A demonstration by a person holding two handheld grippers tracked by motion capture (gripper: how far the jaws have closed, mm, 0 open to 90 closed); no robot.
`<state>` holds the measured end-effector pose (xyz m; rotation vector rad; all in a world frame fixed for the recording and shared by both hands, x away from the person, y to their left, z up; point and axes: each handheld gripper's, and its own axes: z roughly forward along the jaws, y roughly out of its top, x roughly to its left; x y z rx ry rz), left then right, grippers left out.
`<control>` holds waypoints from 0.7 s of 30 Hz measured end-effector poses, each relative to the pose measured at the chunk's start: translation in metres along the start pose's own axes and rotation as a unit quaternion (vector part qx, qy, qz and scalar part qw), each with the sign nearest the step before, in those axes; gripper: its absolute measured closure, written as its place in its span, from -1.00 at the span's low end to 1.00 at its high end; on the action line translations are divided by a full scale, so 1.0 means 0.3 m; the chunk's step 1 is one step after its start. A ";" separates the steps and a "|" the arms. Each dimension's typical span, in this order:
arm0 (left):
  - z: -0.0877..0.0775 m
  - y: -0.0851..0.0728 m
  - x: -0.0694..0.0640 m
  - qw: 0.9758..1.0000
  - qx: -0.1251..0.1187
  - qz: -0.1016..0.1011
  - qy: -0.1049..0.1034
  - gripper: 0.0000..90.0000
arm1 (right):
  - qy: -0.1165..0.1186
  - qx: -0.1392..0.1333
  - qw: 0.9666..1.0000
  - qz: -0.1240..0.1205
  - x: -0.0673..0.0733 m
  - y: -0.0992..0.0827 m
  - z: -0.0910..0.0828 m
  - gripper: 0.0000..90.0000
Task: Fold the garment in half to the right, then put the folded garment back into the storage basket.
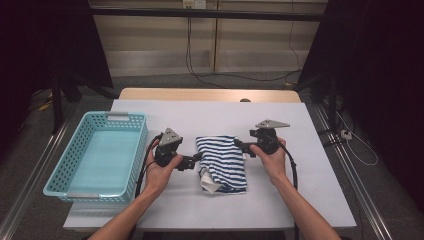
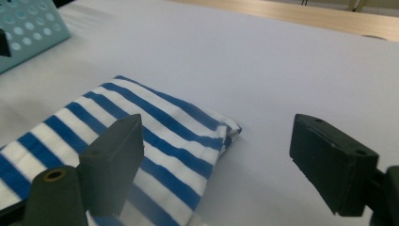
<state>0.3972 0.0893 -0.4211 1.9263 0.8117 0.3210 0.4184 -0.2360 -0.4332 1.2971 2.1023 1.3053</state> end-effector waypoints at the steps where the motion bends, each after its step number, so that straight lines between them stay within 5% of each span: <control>1: 0.000 0.000 -0.002 1.000 0.001 0.005 -0.002 -0.88 | 0.007 -0.003 1.000 -0.002 0.002 -0.003 -0.009 -0.66; 4: 0.000 0.001 -0.011 1.000 0.000 0.002 0.002 -0.88 | 0.022 -0.004 1.000 -0.006 0.006 -0.008 -0.028 -0.66; 6: 0.002 0.004 -0.012 1.000 -0.001 -0.004 0.022 -0.88 | 0.032 -0.002 0.999 -0.016 0.012 -0.006 -0.051 -0.67; 20: 0.003 0.004 0.020 1.000 -0.003 -0.016 0.024 -0.89 | 0.052 0.012 0.998 -0.029 0.059 -0.027 -0.140 -0.93; 21: -0.004 0.006 0.029 1.000 0.017 0.008 0.024 -0.89 | 0.054 0.012 0.998 -0.028 0.064 -0.032 -0.144 -0.91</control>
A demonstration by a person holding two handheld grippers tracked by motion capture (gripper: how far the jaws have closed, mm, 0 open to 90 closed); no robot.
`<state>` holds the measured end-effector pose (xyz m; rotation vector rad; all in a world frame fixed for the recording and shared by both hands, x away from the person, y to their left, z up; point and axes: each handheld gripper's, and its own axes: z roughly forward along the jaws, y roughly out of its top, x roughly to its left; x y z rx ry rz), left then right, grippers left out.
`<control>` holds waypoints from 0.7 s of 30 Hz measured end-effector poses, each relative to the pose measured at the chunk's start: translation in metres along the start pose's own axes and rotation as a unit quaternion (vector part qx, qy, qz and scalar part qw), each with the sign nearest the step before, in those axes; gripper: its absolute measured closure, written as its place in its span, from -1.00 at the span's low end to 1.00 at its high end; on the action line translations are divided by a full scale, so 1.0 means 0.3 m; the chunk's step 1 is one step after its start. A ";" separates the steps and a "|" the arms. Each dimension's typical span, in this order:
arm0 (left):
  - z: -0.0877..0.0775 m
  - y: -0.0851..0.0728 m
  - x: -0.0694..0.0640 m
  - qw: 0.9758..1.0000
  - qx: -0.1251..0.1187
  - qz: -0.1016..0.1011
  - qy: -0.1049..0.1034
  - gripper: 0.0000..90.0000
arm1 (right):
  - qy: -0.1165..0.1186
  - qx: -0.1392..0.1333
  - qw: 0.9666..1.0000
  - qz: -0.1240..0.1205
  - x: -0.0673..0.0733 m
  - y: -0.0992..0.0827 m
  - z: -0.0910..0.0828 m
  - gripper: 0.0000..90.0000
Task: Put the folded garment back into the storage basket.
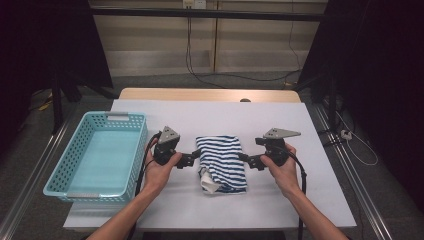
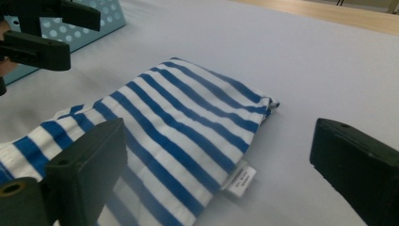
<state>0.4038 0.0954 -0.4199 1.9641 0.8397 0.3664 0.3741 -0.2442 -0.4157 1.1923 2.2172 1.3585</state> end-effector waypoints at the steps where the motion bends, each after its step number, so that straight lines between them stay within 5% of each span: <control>1: -0.001 0.000 0.001 1.000 0.002 0.000 -0.002 -0.89 | 0.007 -0.001 1.000 0.001 0.006 -0.005 -0.005 -0.87; 2: 0.006 -0.002 -0.011 0.999 -0.017 -0.034 -0.005 -0.89 | 0.013 0.002 1.000 0.000 0.012 -0.009 -0.009 -0.86; 8: -0.011 0.000 0.001 1.000 0.006 -0.005 0.002 -0.89 | 0.036 0.010 0.999 -0.012 0.035 -0.032 -0.020 -0.88; 11: -0.013 -0.003 0.016 1.000 0.003 -0.015 0.006 -0.89 | 0.047 0.009 0.999 -0.018 0.045 -0.035 -0.024 -0.86; 12: -0.003 -0.006 0.010 0.999 -0.018 -0.044 0.005 -0.89 | 0.049 0.010 0.999 -0.019 0.049 -0.035 -0.026 -0.85; 14: -0.001 -0.010 0.017 0.999 -0.015 -0.044 0.007 -0.88 | 0.055 0.014 0.998 -0.022 0.056 -0.036 -0.026 -0.86; 15: -0.007 -0.009 0.030 1.000 0.005 -0.019 0.011 -0.88 | 0.055 0.015 0.998 -0.024 0.059 -0.037 -0.024 -0.86; 16: -0.007 -0.010 0.033 1.000 0.008 -0.020 0.010 -0.88 | 0.054 0.016 0.998 -0.024 0.061 -0.038 -0.022 -0.86; 17: 0.002 -0.012 0.025 0.999 -0.014 -0.045 0.006 -0.88 | 0.052 0.021 0.998 -0.025 0.065 -0.039 -0.020 -0.86; 21: 0.002 -0.013 0.030 0.999 -0.014 -0.047 0.009 -0.88 | 0.060 0.033 0.997 -0.028 0.076 -0.044 -0.016 -0.84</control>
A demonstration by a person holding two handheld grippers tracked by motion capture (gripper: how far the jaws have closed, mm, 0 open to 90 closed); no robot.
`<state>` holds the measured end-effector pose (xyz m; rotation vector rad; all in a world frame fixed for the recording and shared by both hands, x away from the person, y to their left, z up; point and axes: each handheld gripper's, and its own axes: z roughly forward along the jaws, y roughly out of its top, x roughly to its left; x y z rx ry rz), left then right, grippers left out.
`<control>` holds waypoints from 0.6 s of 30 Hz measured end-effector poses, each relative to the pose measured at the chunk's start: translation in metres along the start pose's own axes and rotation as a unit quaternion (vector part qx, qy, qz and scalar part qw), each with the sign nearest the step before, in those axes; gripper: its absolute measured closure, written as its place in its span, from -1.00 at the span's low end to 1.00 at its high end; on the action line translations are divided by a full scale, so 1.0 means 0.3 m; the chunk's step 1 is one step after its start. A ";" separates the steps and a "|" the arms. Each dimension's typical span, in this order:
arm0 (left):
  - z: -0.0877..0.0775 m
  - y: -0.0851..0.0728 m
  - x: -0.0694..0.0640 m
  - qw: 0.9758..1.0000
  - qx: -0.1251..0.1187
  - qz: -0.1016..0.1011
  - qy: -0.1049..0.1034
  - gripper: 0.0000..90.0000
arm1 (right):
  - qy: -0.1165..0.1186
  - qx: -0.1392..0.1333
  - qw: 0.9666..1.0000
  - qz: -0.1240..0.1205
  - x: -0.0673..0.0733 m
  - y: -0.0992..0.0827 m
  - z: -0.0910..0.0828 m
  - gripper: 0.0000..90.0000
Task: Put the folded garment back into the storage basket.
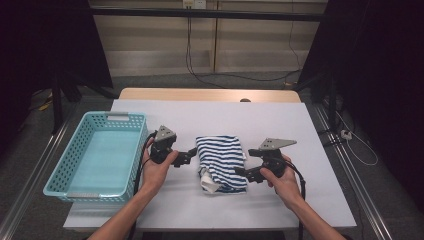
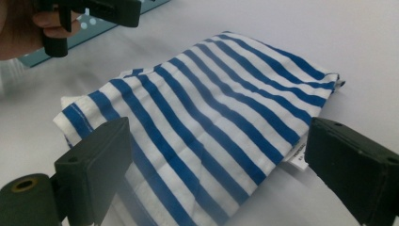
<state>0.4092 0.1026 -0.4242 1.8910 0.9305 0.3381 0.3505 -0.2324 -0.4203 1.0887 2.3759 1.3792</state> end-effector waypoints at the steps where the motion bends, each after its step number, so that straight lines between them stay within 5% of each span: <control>1: 0.002 0.000 0.001 1.000 -0.001 -0.003 0.000 -0.88 | 0.001 0.003 1.000 -0.001 0.004 -0.002 -0.002 -0.84; 7: 0.006 0.000 0.002 1.000 -0.002 0.000 -0.001 -0.88 | 0.004 0.035 0.999 -0.021 0.036 -0.029 -0.019 -0.72; 8: 0.000 0.002 0.013 1.000 0.017 0.026 -0.001 -0.88 | 0.003 0.039 0.999 -0.031 0.042 -0.032 -0.021 -0.70; 9: 0.008 0.000 0.003 1.000 0.000 0.003 -0.002 -0.88 | 0.004 0.045 0.998 -0.041 0.051 -0.034 -0.023 -0.68; 14: 0.014 0.002 -0.004 1.000 -0.003 0.006 -0.002 -0.88 | 0.040 0.079 0.995 -0.048 0.077 -0.051 -0.015 -0.68; 16: 0.010 0.008 -0.005 0.999 0.017 0.039 -0.002 -0.88 | 0.042 0.085 0.993 -0.063 0.087 -0.057 -0.013 -0.60; 17: 0.010 0.008 -0.005 0.999 0.017 0.039 -0.002 -0.88 | 0.041 0.090 0.993 -0.069 0.090 -0.059 -0.012 -0.59; 18: 0.022 0.004 -0.022 1.000 -0.004 0.012 -0.008 -0.88 | 0.046 0.091 0.992 -0.074 0.091 -0.060 -0.012 -0.58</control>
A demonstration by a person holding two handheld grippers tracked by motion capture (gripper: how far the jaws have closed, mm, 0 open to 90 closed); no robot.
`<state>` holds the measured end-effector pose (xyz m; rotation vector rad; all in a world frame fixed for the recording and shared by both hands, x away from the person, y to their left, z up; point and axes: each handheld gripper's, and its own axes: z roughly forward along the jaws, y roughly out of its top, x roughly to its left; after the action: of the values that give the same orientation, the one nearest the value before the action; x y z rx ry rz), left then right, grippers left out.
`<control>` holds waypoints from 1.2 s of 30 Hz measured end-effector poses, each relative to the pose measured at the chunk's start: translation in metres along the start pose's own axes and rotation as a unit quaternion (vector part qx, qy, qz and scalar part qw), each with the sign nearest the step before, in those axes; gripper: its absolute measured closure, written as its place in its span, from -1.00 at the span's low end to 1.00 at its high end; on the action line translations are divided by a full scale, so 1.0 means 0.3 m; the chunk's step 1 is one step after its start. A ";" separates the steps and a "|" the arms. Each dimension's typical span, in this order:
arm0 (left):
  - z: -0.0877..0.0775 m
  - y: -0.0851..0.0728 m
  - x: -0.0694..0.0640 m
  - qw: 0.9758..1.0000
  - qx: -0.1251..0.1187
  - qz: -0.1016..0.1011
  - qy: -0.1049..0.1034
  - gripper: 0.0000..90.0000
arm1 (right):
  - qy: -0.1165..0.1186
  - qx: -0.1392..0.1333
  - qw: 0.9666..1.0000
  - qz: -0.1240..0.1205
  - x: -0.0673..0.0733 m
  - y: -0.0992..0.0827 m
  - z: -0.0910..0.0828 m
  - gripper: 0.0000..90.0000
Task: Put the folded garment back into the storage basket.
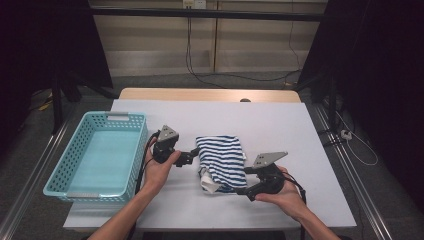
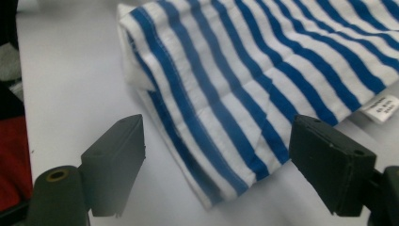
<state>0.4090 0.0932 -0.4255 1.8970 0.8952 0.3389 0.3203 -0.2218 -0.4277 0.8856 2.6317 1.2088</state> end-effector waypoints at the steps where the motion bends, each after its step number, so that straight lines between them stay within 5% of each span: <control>1: 0.000 0.000 0.000 1.000 0.000 0.000 0.000 -0.88 | 0.001 0.003 1.000 -0.003 0.003 -0.002 -0.001 -0.53; 2: -0.004 0.002 0.004 0.999 0.021 0.027 -0.002 -0.88 | 0.002 0.004 1.000 -0.007 0.007 -0.005 0.002 -0.48; 5: -0.002 0.003 0.002 0.999 0.022 0.031 -0.004 -0.88 | 0.009 0.007 1.000 -0.010 0.012 -0.010 0.008 -0.38; 6: 0.006 0.000 -0.010 1.000 0.005 0.006 -0.002 -0.88 | 0.006 0.009 1.000 -0.015 0.012 -0.011 0.012 -0.36; 8: 0.008 -0.002 -0.009 1.000 0.004 0.002 -0.002 -0.88 | 0.006 0.009 1.000 -0.028 0.022 -0.011 0.019 -0.18; 18: 0.008 0.001 -0.009 1.000 0.007 0.006 -0.001 -0.88 | 0.002 0.041 0.996 -0.073 0.033 -0.039 0.052 -0.05; 19: 0.004 0.002 -0.001 0.999 0.025 0.026 0.001 -0.88 | -0.004 0.047 0.996 -0.076 0.033 -0.042 0.054 -0.06; 20: 0.012 0.000 -0.010 1.000 0.009 0.006 0.002 -0.88 | -0.009 0.052 0.995 -0.080 0.033 -0.042 0.054 -0.04; 22: 0.014 -0.001 -0.011 1.000 0.007 0.003 -0.001 -0.88 | -0.013 0.054 0.995 -0.085 0.032 -0.043 0.054 -0.03; 25: 0.008 0.002 -0.003 1.000 0.018 0.020 -0.001 -0.88 | -0.012 0.055 0.994 -0.094 0.030 -0.043 0.056 -0.01; 26: 0.014 0.002 -0.009 1.000 0.004 0.002 -0.001 -0.88 | -0.014 0.055 0.994 -0.093 0.032 -0.043 0.056 0.00; 27: 0.008 0.005 0.000 1.000 0.020 0.023 0.000 -0.88 | -0.015 0.055 0.994 -0.096 0.031 -0.042 0.057 0.02; 29: 0.008 0.008 0.003 0.999 0.027 0.027 -0.001 -0.88 | -0.021 0.058 0.993 -0.101 0.033 -0.039 0.058 0.07; 31: 0.020 0.016 -0.006 1.000 0.008 0.005 0.000 -0.88 | -0.022 0.059 0.993 -0.103 0.034 -0.037 0.059 0.13; 36: 0.032 0.027 -0.013 1.000 0.010 0.015 0.006 -0.89 | -0.021 0.055 0.991 -0.117 0.028 -0.033 0.061 0.25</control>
<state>0.4153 0.0821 -0.4225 1.9305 0.8826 0.3596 0.3149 -0.2102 -0.4462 0.5887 2.6968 0.9857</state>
